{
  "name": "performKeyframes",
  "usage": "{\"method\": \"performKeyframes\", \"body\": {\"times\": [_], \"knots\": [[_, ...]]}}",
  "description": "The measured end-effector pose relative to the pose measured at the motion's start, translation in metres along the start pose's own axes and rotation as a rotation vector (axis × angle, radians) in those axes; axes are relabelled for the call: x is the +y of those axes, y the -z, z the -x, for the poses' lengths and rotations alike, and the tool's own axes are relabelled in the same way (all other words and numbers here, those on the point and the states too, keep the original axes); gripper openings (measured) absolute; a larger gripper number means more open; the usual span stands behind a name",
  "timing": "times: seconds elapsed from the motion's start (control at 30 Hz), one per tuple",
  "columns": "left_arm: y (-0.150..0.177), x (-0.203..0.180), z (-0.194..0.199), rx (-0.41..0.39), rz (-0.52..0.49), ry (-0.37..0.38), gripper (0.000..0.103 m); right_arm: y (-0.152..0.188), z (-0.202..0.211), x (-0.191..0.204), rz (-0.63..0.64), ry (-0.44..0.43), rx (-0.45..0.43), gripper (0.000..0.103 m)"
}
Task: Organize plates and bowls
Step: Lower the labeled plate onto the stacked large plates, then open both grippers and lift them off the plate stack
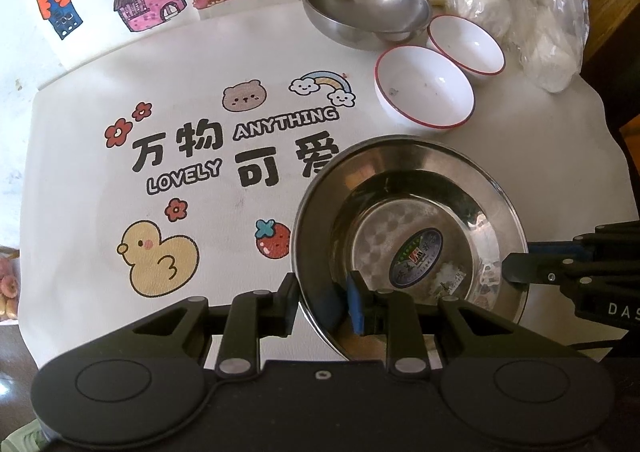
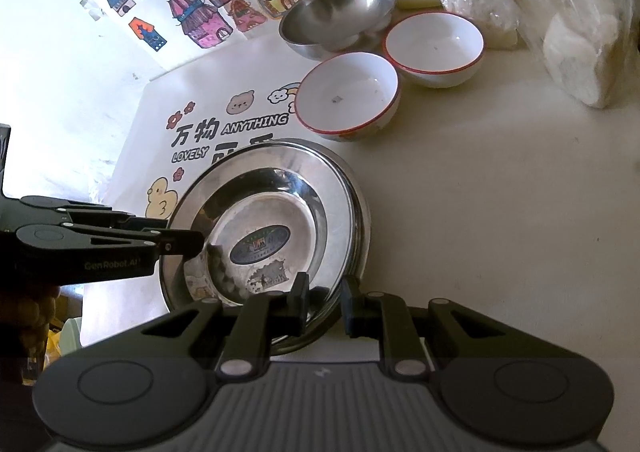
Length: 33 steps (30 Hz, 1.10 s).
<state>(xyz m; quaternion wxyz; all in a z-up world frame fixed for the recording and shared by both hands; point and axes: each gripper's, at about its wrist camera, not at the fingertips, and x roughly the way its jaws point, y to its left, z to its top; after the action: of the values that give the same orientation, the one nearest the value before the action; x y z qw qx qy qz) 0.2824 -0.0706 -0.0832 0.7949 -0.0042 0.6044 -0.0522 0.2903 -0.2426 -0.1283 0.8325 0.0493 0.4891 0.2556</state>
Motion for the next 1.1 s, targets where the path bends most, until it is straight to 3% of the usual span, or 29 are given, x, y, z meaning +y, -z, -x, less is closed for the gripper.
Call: {"method": "performKeyframes", "body": {"times": [0.47,0.87,0.97,1.1], "knots": [[0.000,0.001,-0.002,0.010,-0.004,-0.006,0.030,-0.001,-0.001,0.001,0.004,0.000,-0.002,0.020],[0.000,0.001,0.000,-0.001,-0.001,-0.012,0.031,-0.001,0.002,0.000,0.007,-0.006,-0.016,0.030],[0.000,0.003,0.003,-0.013,0.012,-0.016,0.042,-0.001,0.005,-0.002,-0.007,-0.003,-0.031,0.032],[-0.002,0.007,0.007,-0.037,0.039,-0.030,0.080,-0.002,0.008,-0.006,-0.030,0.000,-0.050,0.055]]}}
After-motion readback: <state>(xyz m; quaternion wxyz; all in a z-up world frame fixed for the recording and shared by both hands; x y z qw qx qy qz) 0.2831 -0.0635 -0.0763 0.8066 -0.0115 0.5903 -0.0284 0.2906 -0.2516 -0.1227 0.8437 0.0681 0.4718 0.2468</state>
